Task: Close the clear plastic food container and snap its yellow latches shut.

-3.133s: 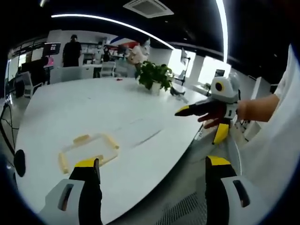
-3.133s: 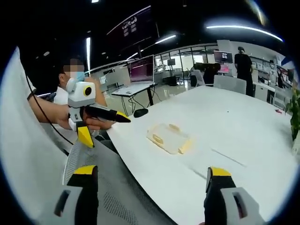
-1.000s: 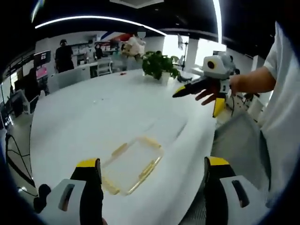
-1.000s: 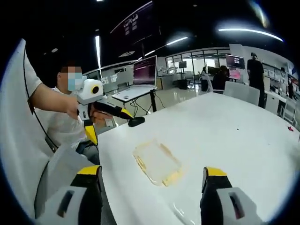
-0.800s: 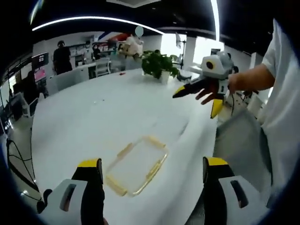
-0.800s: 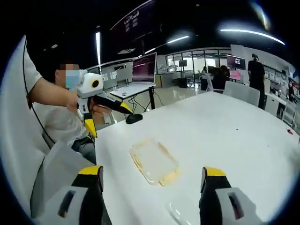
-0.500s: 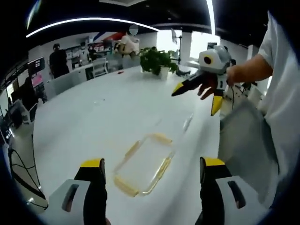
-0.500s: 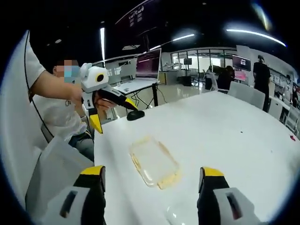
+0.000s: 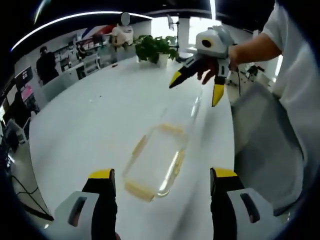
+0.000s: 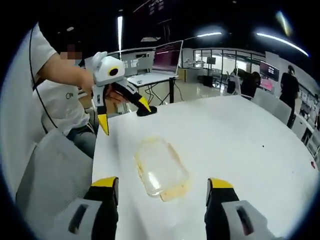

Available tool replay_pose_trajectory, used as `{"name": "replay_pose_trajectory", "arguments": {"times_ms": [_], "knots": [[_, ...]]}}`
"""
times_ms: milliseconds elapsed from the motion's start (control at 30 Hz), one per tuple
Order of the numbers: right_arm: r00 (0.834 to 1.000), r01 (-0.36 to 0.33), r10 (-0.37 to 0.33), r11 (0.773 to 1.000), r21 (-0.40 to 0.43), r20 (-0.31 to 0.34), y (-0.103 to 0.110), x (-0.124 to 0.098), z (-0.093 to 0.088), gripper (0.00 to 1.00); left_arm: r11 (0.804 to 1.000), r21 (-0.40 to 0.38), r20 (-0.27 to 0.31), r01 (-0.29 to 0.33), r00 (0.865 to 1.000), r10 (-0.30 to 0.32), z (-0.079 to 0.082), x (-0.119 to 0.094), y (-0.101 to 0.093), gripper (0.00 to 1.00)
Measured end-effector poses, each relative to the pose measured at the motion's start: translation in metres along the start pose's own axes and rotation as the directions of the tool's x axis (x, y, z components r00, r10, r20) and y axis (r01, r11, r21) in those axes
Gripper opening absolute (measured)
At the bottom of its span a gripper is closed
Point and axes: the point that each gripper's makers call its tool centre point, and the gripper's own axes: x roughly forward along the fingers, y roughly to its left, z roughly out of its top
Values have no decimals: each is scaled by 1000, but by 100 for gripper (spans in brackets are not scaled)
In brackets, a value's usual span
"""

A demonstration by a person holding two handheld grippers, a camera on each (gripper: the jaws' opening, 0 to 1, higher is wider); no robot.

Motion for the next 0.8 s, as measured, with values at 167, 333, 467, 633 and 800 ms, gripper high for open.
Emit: {"name": "replay_pose_trajectory", "arguments": {"times_ms": [167, 333, 467, 633, 800], "knots": [[999, -28, 26, 999, -42, -46, -1, 9, -5, 67, 999, 50, -38, 4, 999, -2, -7, 6, 7, 73], [995, -49, 43, 996, -68, -86, -5, 17, -9, 64, 999, 48, -39, 4, 999, -2, -7, 11, 17, 70], [991, -77, 67, 994, -84, -111, -7, 25, -15, 62, 995, 89, -88, 37, 996, -29, -17, 15, 17, 68], [985, -101, 85, 990, -96, -149, -11, 34, -28, 61, 991, 116, -133, 73, 990, -57, -31, 21, 17, 67], [981, -122, 99, 984, -128, -168, -11, 39, -29, 57, 987, 138, -154, 79, 986, -57, -33, 28, 25, 65]]}}
